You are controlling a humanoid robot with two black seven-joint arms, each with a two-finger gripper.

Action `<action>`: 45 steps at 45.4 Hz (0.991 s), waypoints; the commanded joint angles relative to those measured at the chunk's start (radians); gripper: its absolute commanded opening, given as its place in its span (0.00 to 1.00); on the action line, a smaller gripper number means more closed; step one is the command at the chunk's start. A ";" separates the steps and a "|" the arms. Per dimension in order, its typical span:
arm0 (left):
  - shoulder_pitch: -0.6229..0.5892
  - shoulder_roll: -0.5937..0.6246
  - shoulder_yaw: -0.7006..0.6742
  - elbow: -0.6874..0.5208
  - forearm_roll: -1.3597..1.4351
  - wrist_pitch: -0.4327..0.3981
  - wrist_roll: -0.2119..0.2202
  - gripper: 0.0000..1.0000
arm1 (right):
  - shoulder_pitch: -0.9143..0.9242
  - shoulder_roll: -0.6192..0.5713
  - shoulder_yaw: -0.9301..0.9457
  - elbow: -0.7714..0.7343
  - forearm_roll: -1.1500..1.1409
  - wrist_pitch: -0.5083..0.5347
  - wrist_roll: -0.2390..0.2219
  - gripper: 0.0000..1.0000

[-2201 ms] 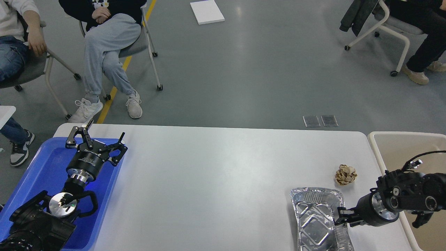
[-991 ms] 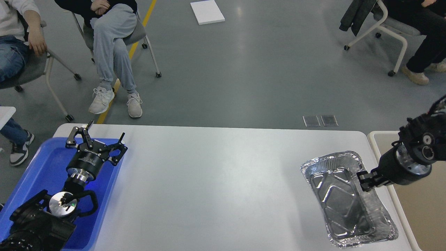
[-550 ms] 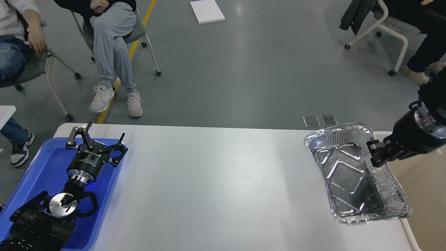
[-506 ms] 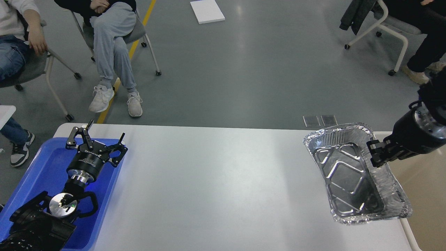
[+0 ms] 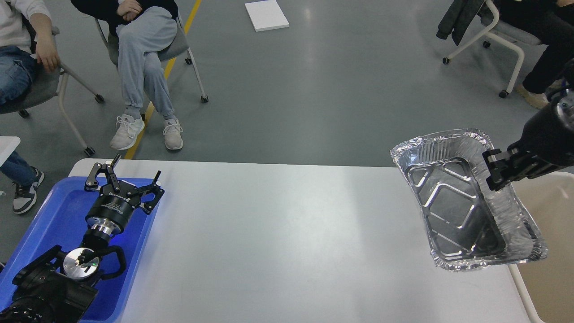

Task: Tidy desktop
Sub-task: 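Lift the foil tray with the right gripper toward the bin, then lower the foil tray into the bin and release it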

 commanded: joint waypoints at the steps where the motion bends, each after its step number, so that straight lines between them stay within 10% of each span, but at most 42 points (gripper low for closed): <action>1: -0.001 0.000 0.000 0.000 0.000 0.000 0.000 1.00 | 0.002 -0.007 -0.007 -0.008 0.002 0.006 -0.002 0.00; 45: 0.000 0.000 -0.002 0.002 0.000 0.000 -0.002 1.00 | -0.303 -0.549 0.098 -0.367 -0.095 0.003 -0.008 0.00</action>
